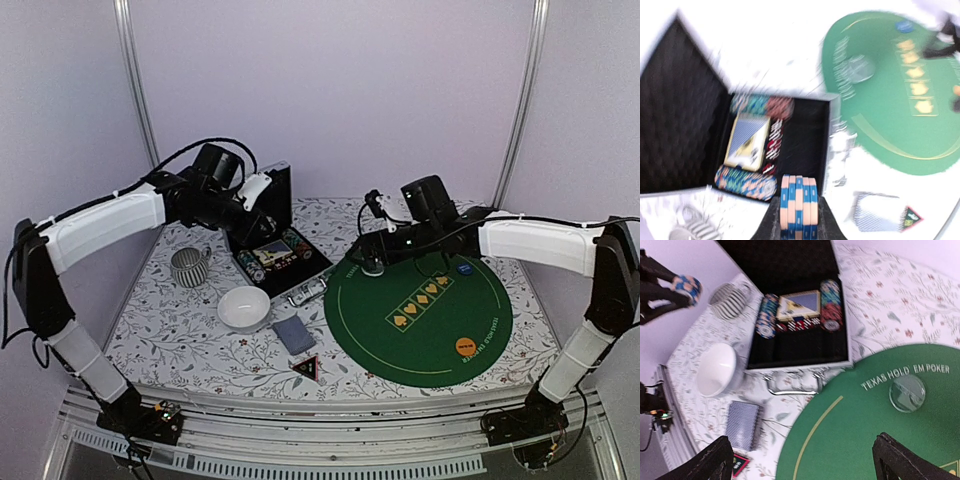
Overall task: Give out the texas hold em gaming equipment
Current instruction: Pass from the left arm to the right
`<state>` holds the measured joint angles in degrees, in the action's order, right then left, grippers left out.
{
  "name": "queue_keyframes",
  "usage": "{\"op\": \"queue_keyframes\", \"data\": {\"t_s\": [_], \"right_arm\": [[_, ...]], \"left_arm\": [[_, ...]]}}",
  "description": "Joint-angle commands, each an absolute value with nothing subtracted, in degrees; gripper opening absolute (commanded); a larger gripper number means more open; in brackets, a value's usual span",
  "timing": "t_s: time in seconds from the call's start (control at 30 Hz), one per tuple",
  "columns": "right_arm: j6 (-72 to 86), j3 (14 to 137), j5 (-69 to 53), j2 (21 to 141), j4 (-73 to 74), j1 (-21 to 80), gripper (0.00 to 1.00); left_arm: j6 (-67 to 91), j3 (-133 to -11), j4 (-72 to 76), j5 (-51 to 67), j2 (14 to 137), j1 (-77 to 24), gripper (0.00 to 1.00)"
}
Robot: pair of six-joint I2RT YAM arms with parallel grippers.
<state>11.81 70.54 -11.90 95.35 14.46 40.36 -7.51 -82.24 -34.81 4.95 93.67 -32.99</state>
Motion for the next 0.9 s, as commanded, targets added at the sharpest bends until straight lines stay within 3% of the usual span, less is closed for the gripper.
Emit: {"op": "queue_keyframes", "data": {"t_s": [0.0, 0.13, 0.27, 0.6, 0.8, 0.87], "right_arm": [[10.50, 71.86, -28.09, 87.16, 7.71, 39.77, 0.99], [9.12, 68.46, -40.36, 81.77, -0.57, 41.50, 0.94], [5.60, 67.54, -40.96, 79.65, -3.53, 47.10, 0.87], [1.37, 73.26, -42.92, 82.86, -3.46, 51.33, 0.60], [0.62, 74.18, -40.75, 83.76, -4.70, 51.58, 0.60], [0.62, 74.68, -40.80, 84.24, -5.21, 52.02, 0.67]], "left_arm": [[-14.90, -72.01, -19.75, 11.26, 81.98, -41.78, 0.00], [-13.37, -65.41, -7.67, 19.79, 72.76, -44.27, 0.00], [-10.46, -65.45, -6.09, 27.24, 70.75, -44.83, 0.00], [-9.28, -63.78, -5.80, 31.35, 68.22, -48.36, 0.00], [-8.91, -63.54, -5.36, 33.43, 67.66, -49.04, 0.00], [-8.94, -63.70, -5.36, 33.51, 67.84, -49.20, 0.00]]}}
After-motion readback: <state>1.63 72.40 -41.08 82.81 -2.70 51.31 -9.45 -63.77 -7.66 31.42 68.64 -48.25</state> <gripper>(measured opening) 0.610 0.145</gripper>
